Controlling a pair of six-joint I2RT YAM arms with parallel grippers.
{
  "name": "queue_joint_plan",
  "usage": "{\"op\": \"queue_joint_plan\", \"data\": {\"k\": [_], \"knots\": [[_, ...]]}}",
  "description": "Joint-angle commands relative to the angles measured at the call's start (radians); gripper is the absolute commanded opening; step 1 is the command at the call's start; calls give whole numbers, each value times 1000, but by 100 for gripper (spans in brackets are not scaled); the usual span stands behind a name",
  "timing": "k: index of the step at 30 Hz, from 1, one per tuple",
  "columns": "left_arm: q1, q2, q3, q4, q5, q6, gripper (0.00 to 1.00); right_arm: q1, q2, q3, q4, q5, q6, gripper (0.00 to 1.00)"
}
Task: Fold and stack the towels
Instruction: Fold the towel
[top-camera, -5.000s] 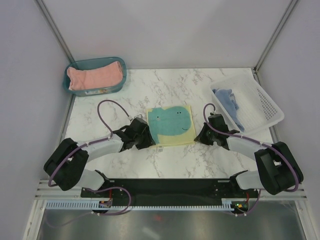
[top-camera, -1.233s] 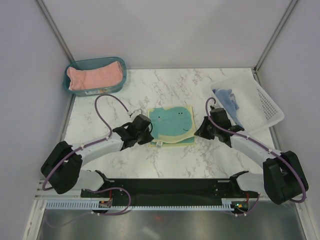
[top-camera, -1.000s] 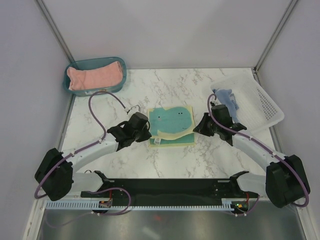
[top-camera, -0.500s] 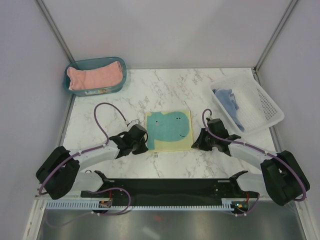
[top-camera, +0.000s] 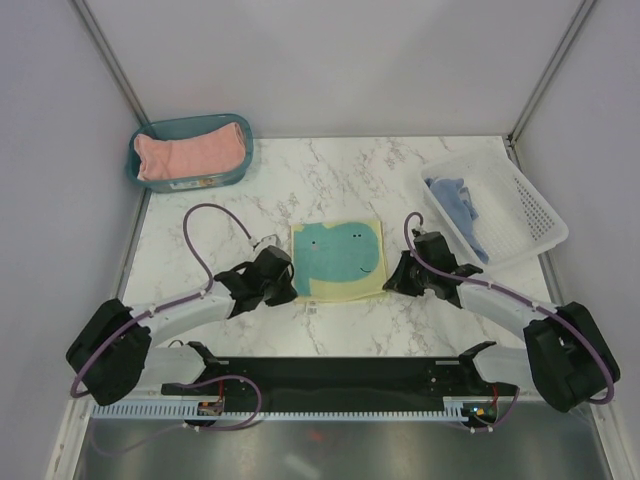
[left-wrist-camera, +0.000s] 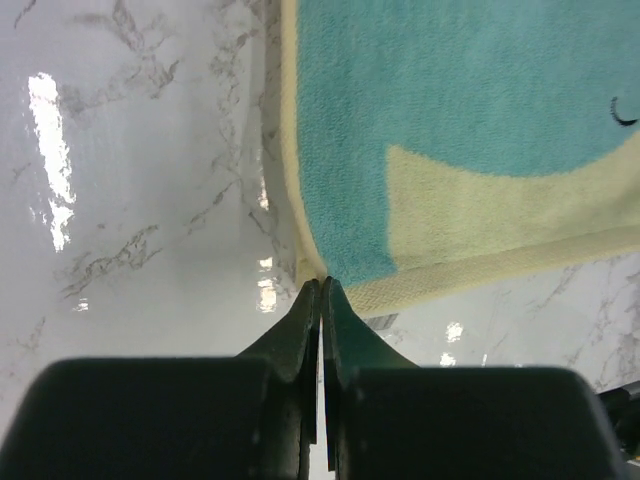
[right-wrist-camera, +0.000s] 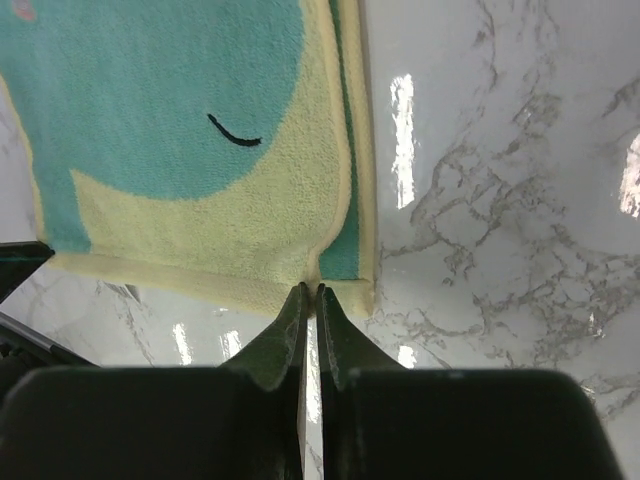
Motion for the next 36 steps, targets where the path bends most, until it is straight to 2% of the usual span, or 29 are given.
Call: {"op": "queue_joint_plan", "data": {"k": [1, 5, 10, 14, 18, 23, 24, 25, 27, 28, 29, 30, 32, 33, 36], "knots": [[0, -62, 71, -35, -21, 29, 2, 0, -51, 80, -47, 33, -35, 0], [-1, -86, 79, -52, -23, 32, 2, 0, -92, 83, -76, 42, -46, 0], [-1, -76, 15, -18, 6, 9, 2, 0, -111, 45, -95, 65, -66, 0], [-3, -54, -44, 34, 23, 0, 2, 0, -103, -20, -47, 57, -66, 0], [-1, 16, -59, 60, 37, -2, 2, 0, -73, -49, -12, 45, -63, 0], [-5, 32, -70, 83, 58, -3, 3, 0, -63, -66, 4, 39, -72, 0], [-5, 29, -71, 83, 62, 3, 5, 0, -66, -66, 2, 40, -72, 0], [-3, 13, -71, 81, 65, 6, 14, 0, -74, -67, -1, 42, -73, 1], [-5, 0, -67, 75, 80, 15, 29, 0, -85, -66, -12, 45, -72, 12], [-3, -10, -62, 69, 83, 18, 41, 0, -92, -60, -15, 45, -72, 16], [-5, -11, -42, 33, 83, 21, 46, 0, -97, -55, -27, 42, -75, 19], [-3, -13, -30, 20, 88, 27, 49, 0, -100, -48, -38, 45, -78, 25], [-3, -14, 10, -21, 100, 56, 55, 0, -106, -11, -102, 62, -93, 31], [-3, -16, 25, -27, 123, 76, 55, 0, -112, 5, -130, 88, -102, 36], [-3, -42, 85, -70, 131, 133, 56, 0, -119, 67, -217, 103, -133, 42]]}}
